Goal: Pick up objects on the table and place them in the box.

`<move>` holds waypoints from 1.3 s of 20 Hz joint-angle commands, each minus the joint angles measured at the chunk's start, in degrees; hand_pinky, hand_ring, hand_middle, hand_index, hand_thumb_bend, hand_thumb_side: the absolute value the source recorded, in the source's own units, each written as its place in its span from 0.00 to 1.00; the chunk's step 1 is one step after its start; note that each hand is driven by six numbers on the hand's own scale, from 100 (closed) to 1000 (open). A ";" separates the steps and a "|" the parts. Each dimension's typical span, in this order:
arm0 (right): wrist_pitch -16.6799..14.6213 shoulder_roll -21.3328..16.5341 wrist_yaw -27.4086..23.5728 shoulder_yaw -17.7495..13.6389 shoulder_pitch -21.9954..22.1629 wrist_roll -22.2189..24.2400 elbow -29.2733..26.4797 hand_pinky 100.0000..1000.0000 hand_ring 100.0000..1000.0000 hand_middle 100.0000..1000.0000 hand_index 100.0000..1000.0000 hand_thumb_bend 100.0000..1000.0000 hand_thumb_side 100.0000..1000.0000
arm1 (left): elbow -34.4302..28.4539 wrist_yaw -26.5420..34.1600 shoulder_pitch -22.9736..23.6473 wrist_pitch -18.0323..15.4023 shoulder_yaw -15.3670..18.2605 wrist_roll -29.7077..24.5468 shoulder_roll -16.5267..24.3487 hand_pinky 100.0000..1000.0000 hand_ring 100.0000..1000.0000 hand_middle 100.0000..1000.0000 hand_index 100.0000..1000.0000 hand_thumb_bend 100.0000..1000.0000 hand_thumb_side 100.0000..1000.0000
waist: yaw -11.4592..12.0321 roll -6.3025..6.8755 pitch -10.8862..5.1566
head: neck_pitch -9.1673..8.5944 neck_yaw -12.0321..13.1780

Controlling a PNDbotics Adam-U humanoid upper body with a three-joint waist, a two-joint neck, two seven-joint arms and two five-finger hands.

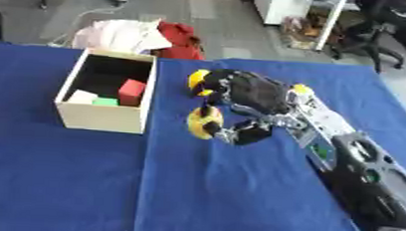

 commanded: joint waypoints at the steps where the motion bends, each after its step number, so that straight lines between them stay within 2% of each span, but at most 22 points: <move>1: 0.47 1.81 -1.19 -1.67 -5.05 0.88 3.75 0.84 0.74 0.72 0.42 0.00 0.05 | -1.00 0.23 -0.99 -0.10 0.20 -0.17 0.51 0.87 0.75 0.72 0.81 0.03 0.60 | 0.58 0.42 -0.62 | -1.31 -0.21; 5: 0.59 6.03 0.19 -3.38 -10.42 1.81 9.15 0.85 0.75 0.72 0.43 0.00 0.05 | -1.16 0.34 -1.60 -0.07 -0.19 -0.51 0.33 0.87 0.75 0.72 0.81 0.03 0.60 | 2.22 0.70 0.16 | -2.41 -0.91; 8: 0.75 9.76 3.90 -5.27 -13.32 2.20 13.90 0.85 0.75 0.73 0.45 0.00 0.06 | -1.27 0.44 -2.11 -0.04 -0.56 -0.85 0.15 0.87 0.75 0.72 0.81 0.03 0.60 | 3.56 0.89 0.75 | -3.05 -1.70; 14: 3.04 17.46 16.41 -11.41 -15.57 -1.04 24.84 0.85 0.75 0.73 0.48 0.00 0.08 | -1.43 0.72 -3.03 0.02 -1.32 -1.60 -0.29 0.87 0.75 0.72 0.81 0.03 0.60 | 5.98 1.39 1.67 | -4.40 -3.51; 18: 6.75 20.76 26.47 -15.29 -15.67 -5.64 29.95 0.85 0.75 0.73 0.52 0.00 0.09 | -1.60 1.00 -3.77 0.05 -1.89 -2.22 -0.54 0.87 0.75 0.72 0.81 0.03 0.60 | 7.74 1.72 2.12 | -5.13 -4.96; 21: 10.10 22.01 32.28 -17.22 -15.51 -9.67 32.25 0.85 0.76 0.73 0.65 0.00 0.09 | -1.61 1.16 -3.94 0.09 -2.01 -2.38 -0.63 0.87 0.75 0.72 0.81 0.03 0.60 | 8.42 1.81 2.24 | -5.30 -5.42; 22: 10.87 22.23 33.73 -17.48 -15.44 -10.80 32.79 0.85 0.76 0.73 0.67 0.00 0.09 | -1.62 1.19 -3.98 0.10 -2.03 -2.41 -0.65 0.87 0.75 0.72 0.81 0.03 0.60 | 8.51 1.81 2.25 | -5.30 -5.49; 23: 11.33 22.33 34.82 -17.61 -15.39 -11.79 33.17 0.85 0.76 0.74 0.78 0.00 0.08 | -1.63 1.22 -4.01 0.10 -2.05 -2.45 -0.65 0.87 0.75 0.72 0.81 0.03 0.60 | 8.51 1.78 2.24 | -5.26 -5.48; 25: 11.72 22.24 36.23 -17.60 -15.32 -13.11 33.55 0.86 0.77 0.75 0.88 0.00 0.09 | -1.60 1.23 -3.99 0.11 -2.03 -2.47 -0.64 0.87 0.75 0.72 0.81 0.03 0.60 | 8.42 1.73 2.18 | -5.16 -5.39; 26: 11.77 22.13 36.61 -17.55 -15.29 -13.42 33.65 0.86 0.77 0.76 0.90 0.00 0.10 | -1.57 1.21 -3.97 0.11 -2.01 -2.47 -0.63 0.87 0.75 0.72 0.81 0.03 0.60 | 8.35 1.71 2.15 | -5.11 -5.34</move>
